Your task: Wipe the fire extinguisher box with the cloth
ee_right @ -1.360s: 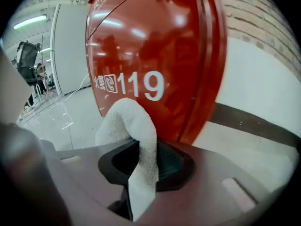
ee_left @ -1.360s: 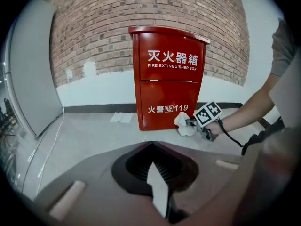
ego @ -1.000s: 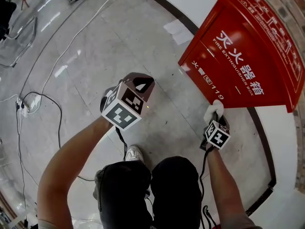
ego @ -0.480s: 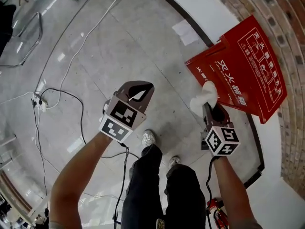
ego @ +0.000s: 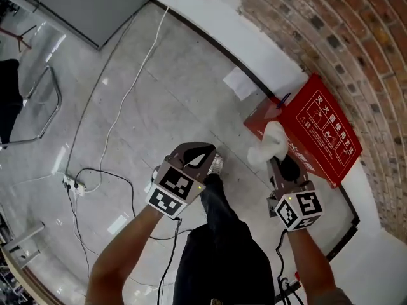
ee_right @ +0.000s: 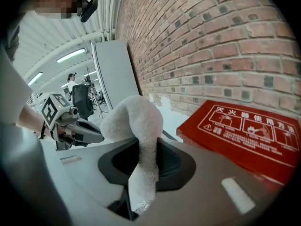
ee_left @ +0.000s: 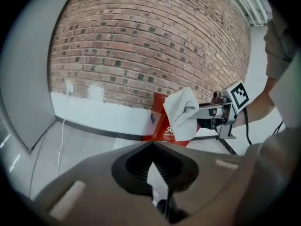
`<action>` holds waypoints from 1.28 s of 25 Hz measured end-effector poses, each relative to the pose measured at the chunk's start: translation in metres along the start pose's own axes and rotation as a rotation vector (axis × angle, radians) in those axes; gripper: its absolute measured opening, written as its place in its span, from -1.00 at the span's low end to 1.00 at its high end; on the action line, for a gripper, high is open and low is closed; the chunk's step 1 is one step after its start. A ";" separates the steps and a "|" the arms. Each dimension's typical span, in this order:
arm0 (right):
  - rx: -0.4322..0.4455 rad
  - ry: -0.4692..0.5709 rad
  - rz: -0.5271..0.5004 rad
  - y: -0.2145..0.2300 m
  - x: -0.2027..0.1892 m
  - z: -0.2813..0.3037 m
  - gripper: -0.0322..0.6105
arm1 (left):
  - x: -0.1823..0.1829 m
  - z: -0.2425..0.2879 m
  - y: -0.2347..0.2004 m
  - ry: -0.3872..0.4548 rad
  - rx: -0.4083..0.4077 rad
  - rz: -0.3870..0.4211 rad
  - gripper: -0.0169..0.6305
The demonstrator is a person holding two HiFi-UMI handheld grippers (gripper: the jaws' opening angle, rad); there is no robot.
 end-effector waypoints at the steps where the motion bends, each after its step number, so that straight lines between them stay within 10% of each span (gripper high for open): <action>1: -0.016 0.008 0.012 0.002 0.010 0.005 -0.56 | 0.014 0.006 -0.006 -0.013 -0.021 0.029 -0.95; 15: -0.205 0.024 0.204 0.040 0.084 0.096 -0.56 | 0.155 0.083 -0.089 -0.181 -0.228 0.216 -0.95; 32: -0.908 -0.017 0.420 0.044 0.048 0.120 -0.56 | 0.179 0.136 -0.117 -0.397 -0.675 0.512 -0.95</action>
Point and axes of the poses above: the fingertips, and each gripper's own axes: z forward along the fingers, y to its right, x out of its top, the point moved 1 cm from there along -z, backward along the fingers, and after that the axes turned 9 degrees about -z, right-handed, at the moved point
